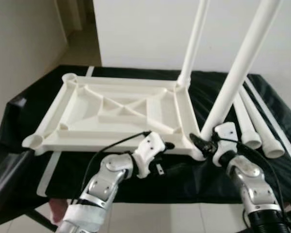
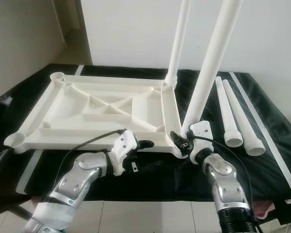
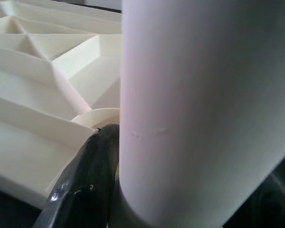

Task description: Building children table

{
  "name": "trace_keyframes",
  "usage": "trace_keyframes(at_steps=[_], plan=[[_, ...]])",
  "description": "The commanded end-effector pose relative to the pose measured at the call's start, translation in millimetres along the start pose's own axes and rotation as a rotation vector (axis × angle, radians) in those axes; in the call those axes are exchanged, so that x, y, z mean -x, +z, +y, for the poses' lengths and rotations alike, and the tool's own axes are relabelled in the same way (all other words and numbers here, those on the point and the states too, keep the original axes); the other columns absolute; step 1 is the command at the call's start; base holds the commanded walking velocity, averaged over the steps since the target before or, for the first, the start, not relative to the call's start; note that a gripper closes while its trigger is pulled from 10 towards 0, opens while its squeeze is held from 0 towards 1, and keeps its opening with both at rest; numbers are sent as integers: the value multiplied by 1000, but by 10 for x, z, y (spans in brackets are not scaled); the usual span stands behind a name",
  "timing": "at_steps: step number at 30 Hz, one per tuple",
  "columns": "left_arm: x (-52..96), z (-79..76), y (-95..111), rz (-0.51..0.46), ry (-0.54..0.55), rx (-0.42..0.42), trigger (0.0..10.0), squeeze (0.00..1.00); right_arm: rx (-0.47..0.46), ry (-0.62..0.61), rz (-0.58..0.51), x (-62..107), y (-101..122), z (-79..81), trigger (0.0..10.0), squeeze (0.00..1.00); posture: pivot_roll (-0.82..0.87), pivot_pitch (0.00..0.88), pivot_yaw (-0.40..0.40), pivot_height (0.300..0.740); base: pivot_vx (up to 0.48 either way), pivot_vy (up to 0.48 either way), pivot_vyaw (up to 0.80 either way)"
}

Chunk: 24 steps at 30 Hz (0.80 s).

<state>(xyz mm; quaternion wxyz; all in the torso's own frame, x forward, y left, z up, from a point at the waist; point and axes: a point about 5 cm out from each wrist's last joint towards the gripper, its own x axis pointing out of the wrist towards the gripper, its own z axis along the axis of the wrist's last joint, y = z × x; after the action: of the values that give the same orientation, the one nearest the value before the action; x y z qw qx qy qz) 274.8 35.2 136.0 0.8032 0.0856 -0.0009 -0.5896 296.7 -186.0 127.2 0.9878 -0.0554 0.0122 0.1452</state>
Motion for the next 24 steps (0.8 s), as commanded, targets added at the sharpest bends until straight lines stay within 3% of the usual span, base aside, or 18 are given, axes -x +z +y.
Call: trace_keyframes(at_steps=[1, 3, 8, 9, 15, 19, 24], plan=[[6, 31, 12, 9, 60, -19, 10000, 0, -21, -34, 29, -3, -51, 37, 10000, 0, 8, 0, -46, 740, 0, 0, 0], [3, 44, 29, 5, 61, -21, 10000, 0, -84, -141, 30, -12, -51, 34, 10000, 0, 10, 0, -45, 740, 0, 0, 0], [-1, 56, 44, 2, 62, -24, 10000, 0, -128, -260, 21, -13, -40, 66, 10000, 0, 8, 0, -44, 740, 0, 0, 0], [-6, 61, 48, 1, 60, -22, 10000, 0, -167, -355, 19, -9, -47, 109, 10000, 0, 8, 0, -44, 740, 0, 0, 0], [-24, 49, 58, -4, 56, -20, 10000, 0, -176, -583, 37, 38, -74, 237, 10000, 0, 11, 0, -44, 740, 0, 0, 0], [-31, 48, 59, -6, 49, -19, 10000, 0, -222, -491, 48, -17, -81, 466, 10000, 0, 8, 0, -46, 740, 0, 0, 0], [-49, 41, 58, -4, 38, -26, 10000, 0, -203, -478, 31, -49, -30, 473, 10000, 0, 6, 0, -47, 740, 0, 0, 0]])
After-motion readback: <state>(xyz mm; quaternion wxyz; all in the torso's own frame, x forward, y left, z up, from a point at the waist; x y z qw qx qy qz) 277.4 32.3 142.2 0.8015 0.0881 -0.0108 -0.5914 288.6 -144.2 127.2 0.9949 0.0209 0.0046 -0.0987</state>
